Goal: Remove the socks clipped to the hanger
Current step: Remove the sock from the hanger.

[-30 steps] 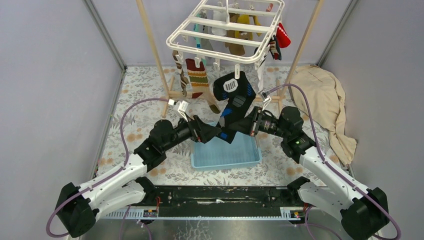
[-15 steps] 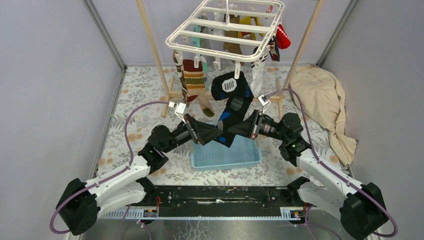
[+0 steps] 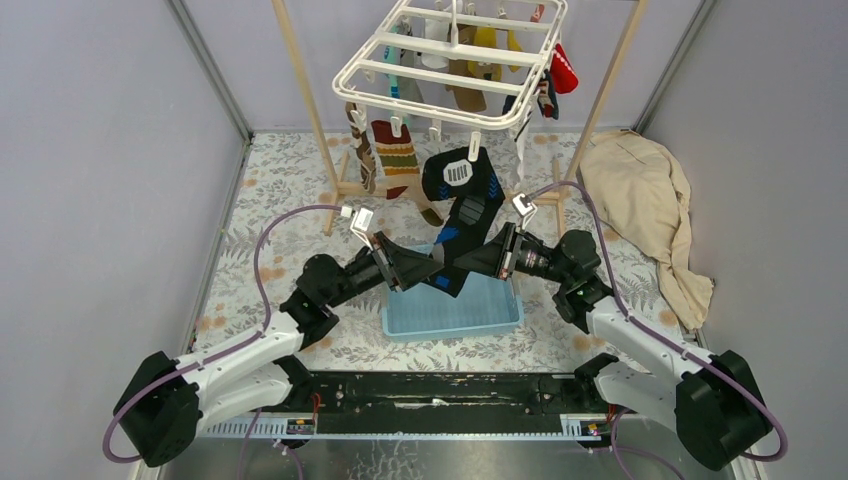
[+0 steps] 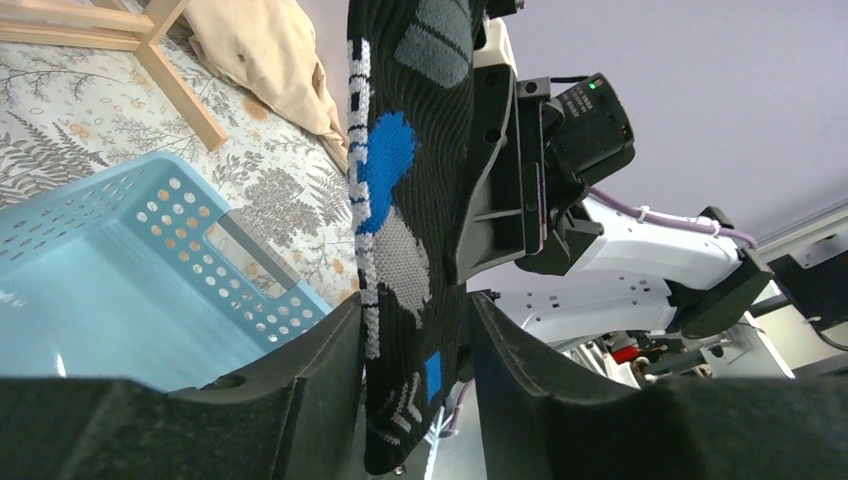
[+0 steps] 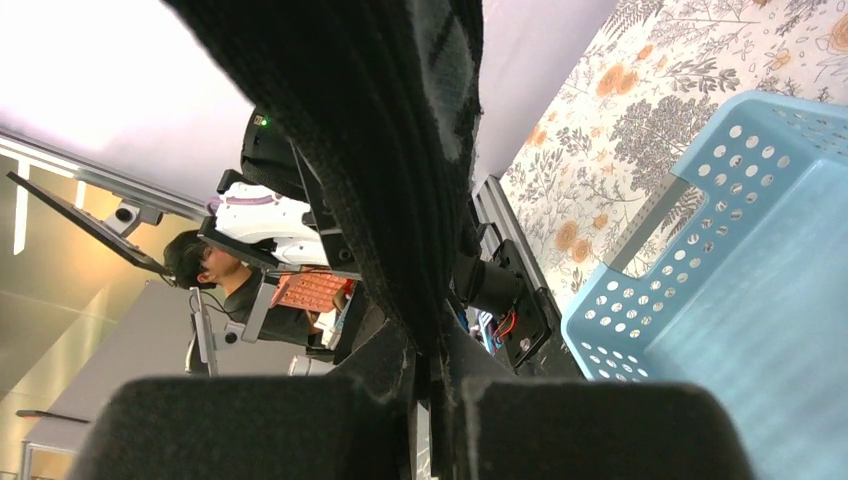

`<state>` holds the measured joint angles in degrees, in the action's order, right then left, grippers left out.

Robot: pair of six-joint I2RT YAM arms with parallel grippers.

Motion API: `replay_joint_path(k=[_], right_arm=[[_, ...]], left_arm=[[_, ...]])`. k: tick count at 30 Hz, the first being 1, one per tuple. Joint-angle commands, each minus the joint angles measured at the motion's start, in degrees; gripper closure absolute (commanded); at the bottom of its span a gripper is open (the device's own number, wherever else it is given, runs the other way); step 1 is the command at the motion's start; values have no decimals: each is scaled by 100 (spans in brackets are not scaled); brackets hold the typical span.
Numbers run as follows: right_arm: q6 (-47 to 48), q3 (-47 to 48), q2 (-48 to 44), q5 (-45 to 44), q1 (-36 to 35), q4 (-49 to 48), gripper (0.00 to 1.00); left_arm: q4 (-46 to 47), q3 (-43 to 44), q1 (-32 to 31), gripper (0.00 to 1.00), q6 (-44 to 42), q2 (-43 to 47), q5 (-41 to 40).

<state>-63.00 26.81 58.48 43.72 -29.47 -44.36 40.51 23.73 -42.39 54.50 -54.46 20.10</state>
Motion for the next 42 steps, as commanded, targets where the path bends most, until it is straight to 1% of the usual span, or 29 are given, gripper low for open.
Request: replay_joint_path(k=[1,3,4,5,6,7,8,12,14,17,19,22,25,28,32,35,38,42], right_arm=[[-112,7,76,150,-15,-609,99],[-94,24,125,158,-14,-592,99],[-66,43,155,158,-14,-577,98],[-45,49,174,157,-12,-550,97],[-19,59,187,156,-14,-517,96],[14,69,202,154,-10,-478,94],[50,77,199,154,-14,-425,92],[293,147,158,130,-15,-67,81],[422,196,103,103,-15,124,67],[769,312,-53,1,-14,627,55],[1049,386,-214,-119,-12,1013,50],[1417,457,-507,-283,-10,1456,42],[1773,515,-836,-462,-14,1842,35],[2160,615,-1181,-708,-14,2255,23],[2796,905,-1528,-1025,-9,3037,21],[3244,1148,-1715,-1200,-14,3449,19],[3560,1330,-1843,-1287,-12,3706,1],[3797,1468,-1992,-1509,-12,3782,0]], left_arm=[[516,-96,-59,56,41,-90,184],[512,-96,-59,62,43,-120,213],[519,-88,-55,67,39,-140,226],[515,-88,-57,74,39,-158,241],[506,-71,-56,83,43,-172,253],[483,-53,-58,96,43,-183,257],[458,-40,-55,100,65,-191,278],[236,93,-54,100,121,-223,375],[-80,269,-51,100,106,-215,422],[-494,505,-54,100,109,-164,484],[-766,679,-49,100,94,-93,531],[-1392,1028,-46,100,-49,33,496],[-2242,1411,-29,100,-264,150,349],[-2962,1720,52,100,-383,230,249],[-3501,1937,197,100,-381,327,281],[-3729,2037,383,100,-334,421,361],[-3804,2106,724,100,-168,511,641],[-3913,2240,1232,100,-23,533,1099]])
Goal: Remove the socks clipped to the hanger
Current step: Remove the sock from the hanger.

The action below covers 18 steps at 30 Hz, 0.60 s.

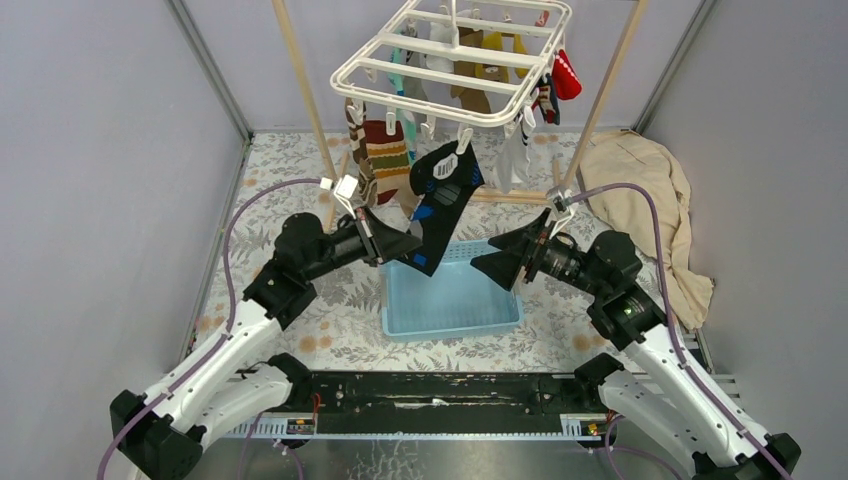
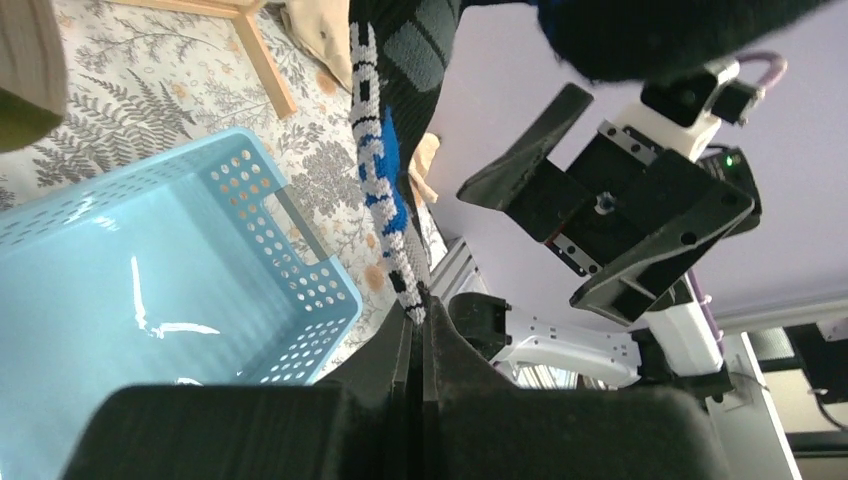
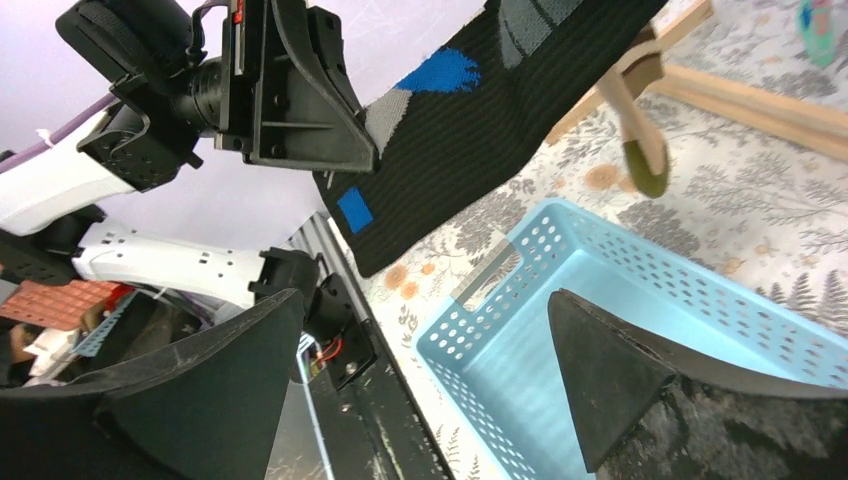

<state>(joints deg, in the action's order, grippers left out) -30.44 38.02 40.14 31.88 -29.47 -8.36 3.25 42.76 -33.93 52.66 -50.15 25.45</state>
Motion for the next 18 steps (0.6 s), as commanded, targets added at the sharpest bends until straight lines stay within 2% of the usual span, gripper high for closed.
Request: replay_joint_path(k=[1,7,12,18], right_arm=[[577,381,-182,-355,-12,171,0],[587,503,-178,-461,-10,-206,3],[337,637,38,-463,-15,-950,11],[323,970,413,-524,-13,-1178,18]], left_arm=[[-192,364,507,100,204,98,683],[26,481,1053,100,533,27,1332],[143,489,1099,100,605,-55,1480],[766,47,1091,100,914,-280,1729]])
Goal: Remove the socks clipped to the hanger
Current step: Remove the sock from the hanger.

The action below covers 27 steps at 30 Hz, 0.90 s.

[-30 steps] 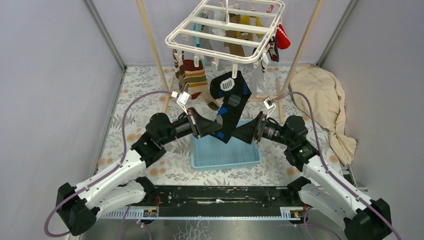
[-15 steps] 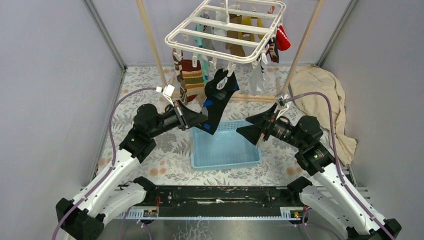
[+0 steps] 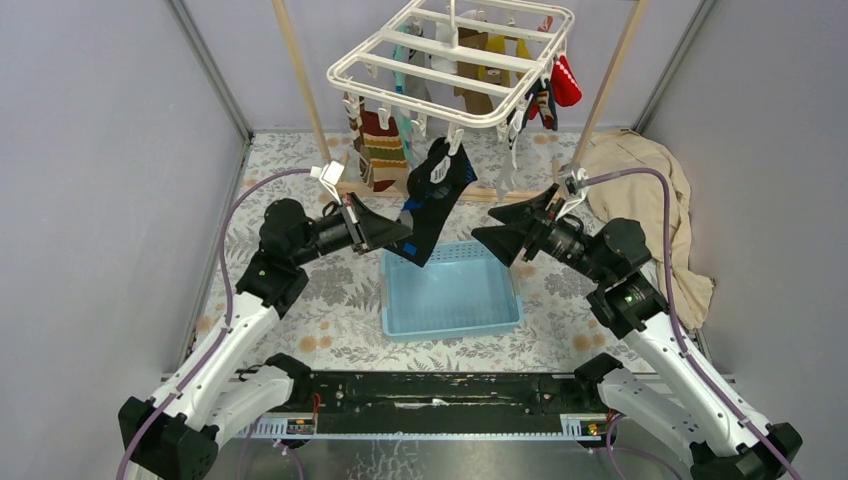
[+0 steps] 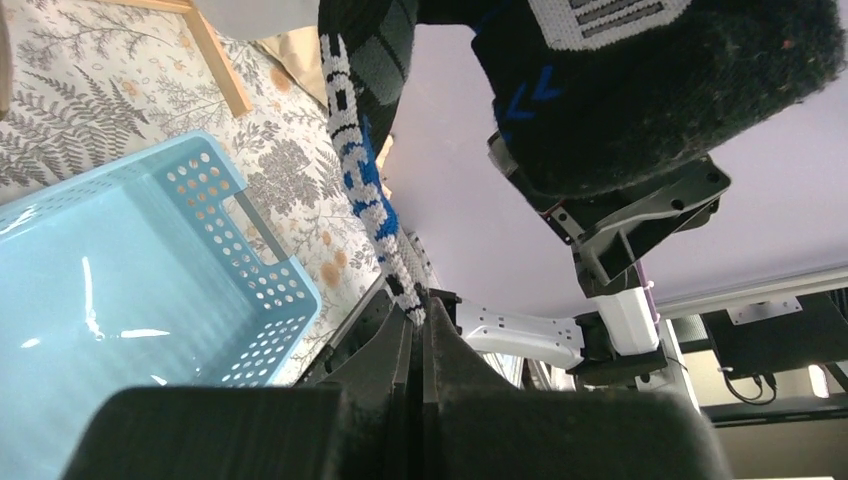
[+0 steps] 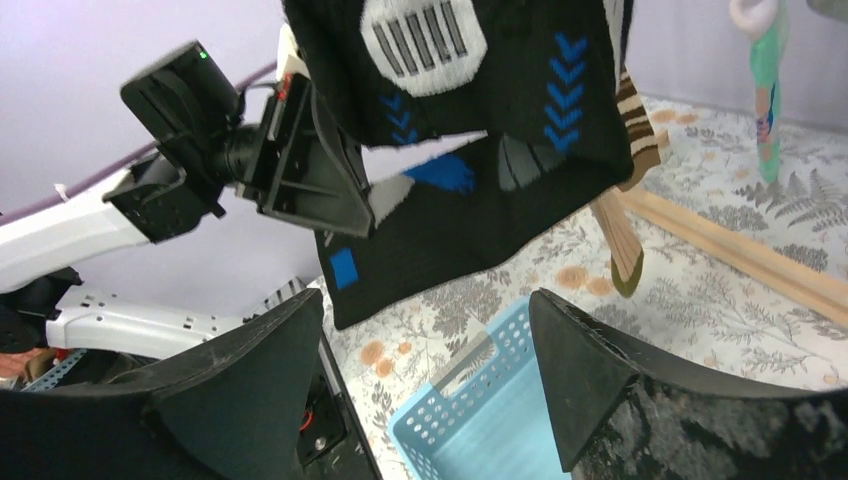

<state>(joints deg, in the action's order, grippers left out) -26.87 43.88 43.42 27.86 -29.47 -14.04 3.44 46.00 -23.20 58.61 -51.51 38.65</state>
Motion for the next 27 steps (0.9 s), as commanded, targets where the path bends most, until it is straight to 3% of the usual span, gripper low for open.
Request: replay_joint_path(k=[1,6,19,27], right_arm=[[-9,413,114,-153,-13,-612,19],[71,393,149,-344,-10,-432,23],[216,379,161,-435,-13,-405,25],[-245,-70,-319,-451,-15,-185,22]], left_arm=[[904,-384,15,100,417,-209,473],[2043,-827,-60,100,1052,-430,801],[3201,-1017,-588,100,1714,-699,881],[4151,-1294,-636,100,2313,-805,740]])
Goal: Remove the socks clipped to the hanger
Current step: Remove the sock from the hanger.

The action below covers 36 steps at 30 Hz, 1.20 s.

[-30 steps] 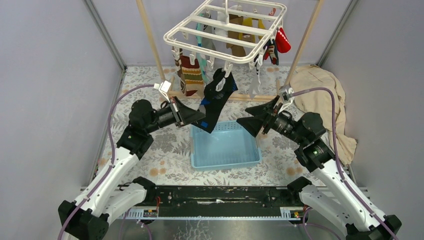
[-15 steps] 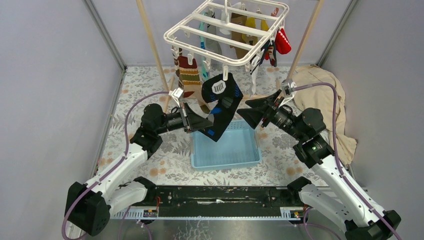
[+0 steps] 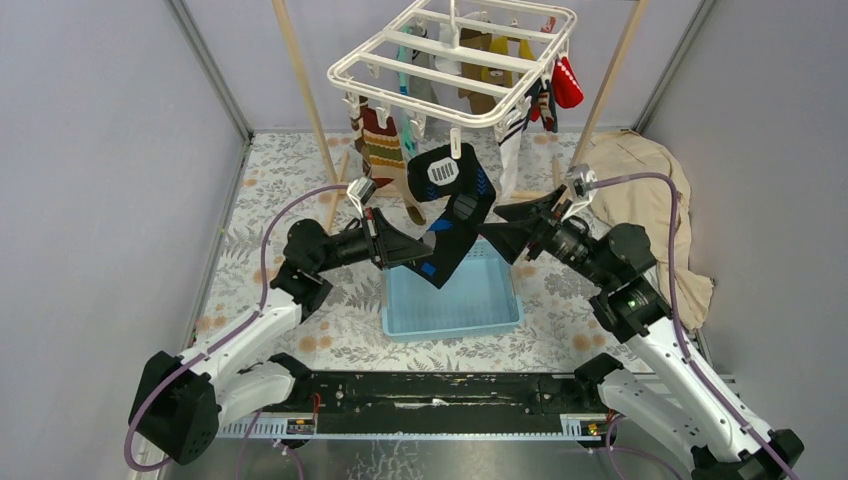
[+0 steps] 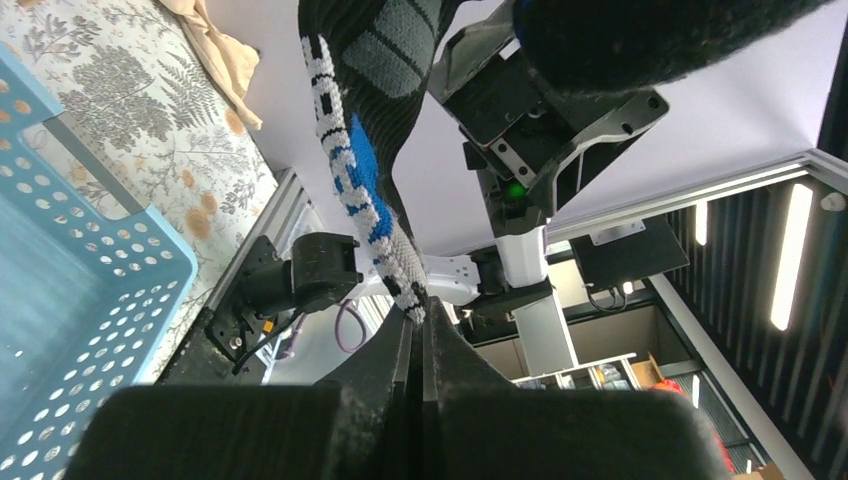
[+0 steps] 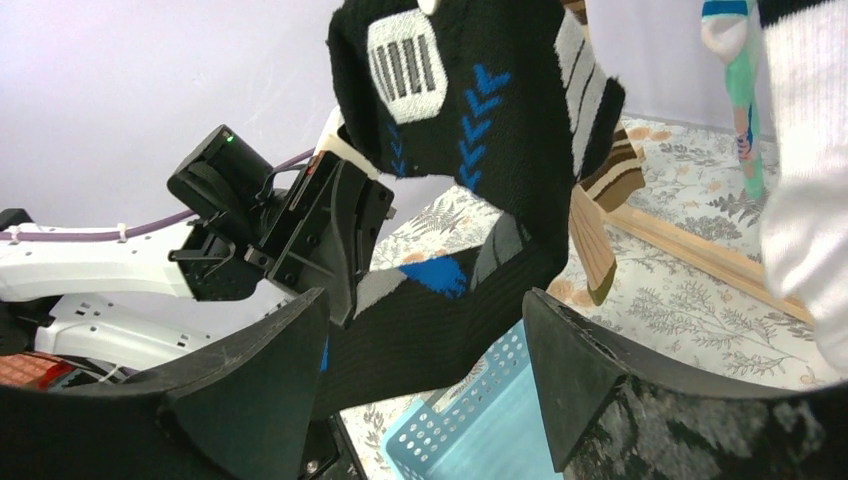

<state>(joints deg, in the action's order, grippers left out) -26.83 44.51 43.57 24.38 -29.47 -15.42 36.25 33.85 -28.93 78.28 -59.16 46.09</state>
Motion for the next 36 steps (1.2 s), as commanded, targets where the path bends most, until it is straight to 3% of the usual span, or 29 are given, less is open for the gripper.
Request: replay_joint_path(k=[1,14,30,36], right_arm=[[-298,-176,-407,-123,-12,44,22],[-451,-523,-605,-98,-15,605,18],[-332,-540,-450,-151,-15,822,18],[-255,-608,-564,-235,-15,1058,17]], left_arm=[[929,-84,-80,100,364,-68,-21],[1324,-289,-181,100,414,-388,-281],[1016,-301,-463,100,-414,-1279,-761],[1568,-228,-763,100,-257,-1715,-898]])
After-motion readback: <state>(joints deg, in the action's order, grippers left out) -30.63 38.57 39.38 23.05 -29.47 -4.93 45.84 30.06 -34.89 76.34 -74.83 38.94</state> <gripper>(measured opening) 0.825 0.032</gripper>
